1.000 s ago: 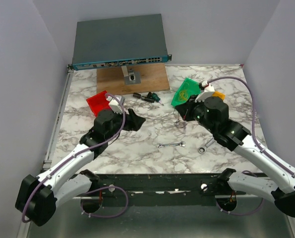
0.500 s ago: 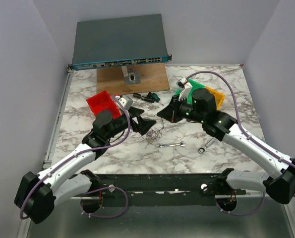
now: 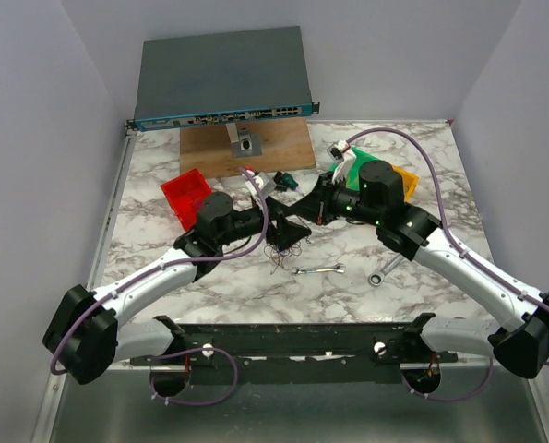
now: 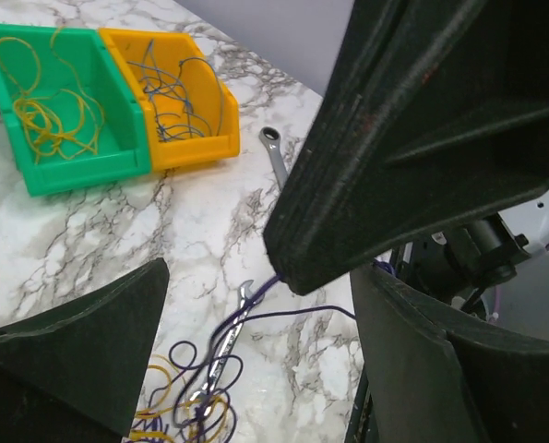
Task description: Untangle the cables
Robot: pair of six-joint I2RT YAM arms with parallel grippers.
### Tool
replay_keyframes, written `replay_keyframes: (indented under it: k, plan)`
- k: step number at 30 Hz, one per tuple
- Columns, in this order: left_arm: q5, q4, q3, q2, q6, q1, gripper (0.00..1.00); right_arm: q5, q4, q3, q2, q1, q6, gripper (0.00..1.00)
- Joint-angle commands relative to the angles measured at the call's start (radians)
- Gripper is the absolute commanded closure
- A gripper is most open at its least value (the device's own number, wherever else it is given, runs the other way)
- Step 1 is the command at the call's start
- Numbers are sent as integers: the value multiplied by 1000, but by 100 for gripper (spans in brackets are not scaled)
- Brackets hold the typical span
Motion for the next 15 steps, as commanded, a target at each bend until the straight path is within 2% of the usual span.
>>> replay_keyframes:
  k: [1,7,11,15]
  plan:
    - [71,61,20,19,-11,-19,20,73,51,15,-14,2,20,99]
    - [56,96,-16,-17,-30,-22,20,83,46,-9,-13,3,-9,99]
    - [-189,-88,23,-59,7,-21,20,53,22,-26,-32,3,-26,99]
    - [-208,-153,40,-69,55,-21,20,85,-10,-36,-59,2,-50,99]
